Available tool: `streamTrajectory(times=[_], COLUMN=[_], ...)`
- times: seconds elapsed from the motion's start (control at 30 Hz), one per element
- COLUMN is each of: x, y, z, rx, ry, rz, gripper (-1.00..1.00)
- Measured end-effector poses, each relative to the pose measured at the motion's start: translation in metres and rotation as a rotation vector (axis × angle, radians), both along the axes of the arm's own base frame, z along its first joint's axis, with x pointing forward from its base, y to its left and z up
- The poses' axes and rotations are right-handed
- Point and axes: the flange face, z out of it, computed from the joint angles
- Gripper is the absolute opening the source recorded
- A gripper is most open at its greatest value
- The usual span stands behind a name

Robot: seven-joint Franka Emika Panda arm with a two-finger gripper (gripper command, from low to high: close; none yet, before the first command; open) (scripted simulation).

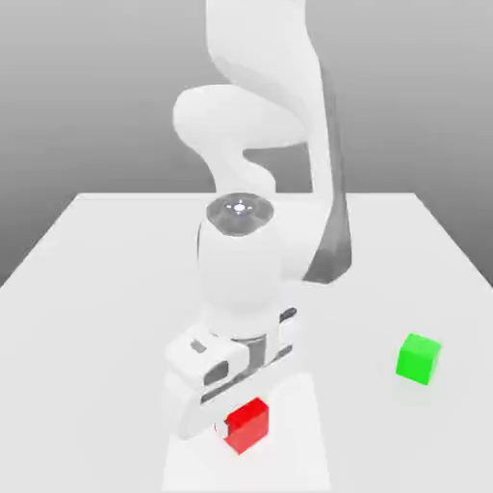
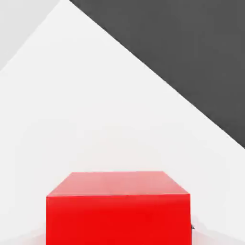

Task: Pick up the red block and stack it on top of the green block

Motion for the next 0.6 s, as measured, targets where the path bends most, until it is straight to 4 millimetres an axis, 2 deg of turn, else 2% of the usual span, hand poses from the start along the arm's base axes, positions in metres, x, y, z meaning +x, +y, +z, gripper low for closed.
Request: streamTrajectory(times=[0.03,0.07,0.1,0.17,0.27,0.33,0.4,0.43,0.47,0.6], x=[-0.001,-0.002,-0.006,-0.021,-0.058,-0.089,-0.122,-0.138,-0.145,-0.149], y=[0.000,0.011,0.033,0.097,0.176,0.220,0.255,0.268,0.274,0.278], z=[0.011,0.018,0.024,0.032,0.043,0.049,0.056,0.058,0.054,0.018], rx=[0.001,0.004,0.009,0.018,0.023,0.020,0.012,0.007,0.004,0.000], ry=[0.000,0.001,0.003,0.006,0.009,0.009,0.006,0.004,0.003,0.001], rz=[-0.001,0.020,0.063,0.199,0.379,0.494,0.594,0.637,0.656,0.668], gripper=[-1.00,-1.00,-1.00,-1.00,-1.00,-1.00,-1.00,-1.00,-1.00,-1.00])
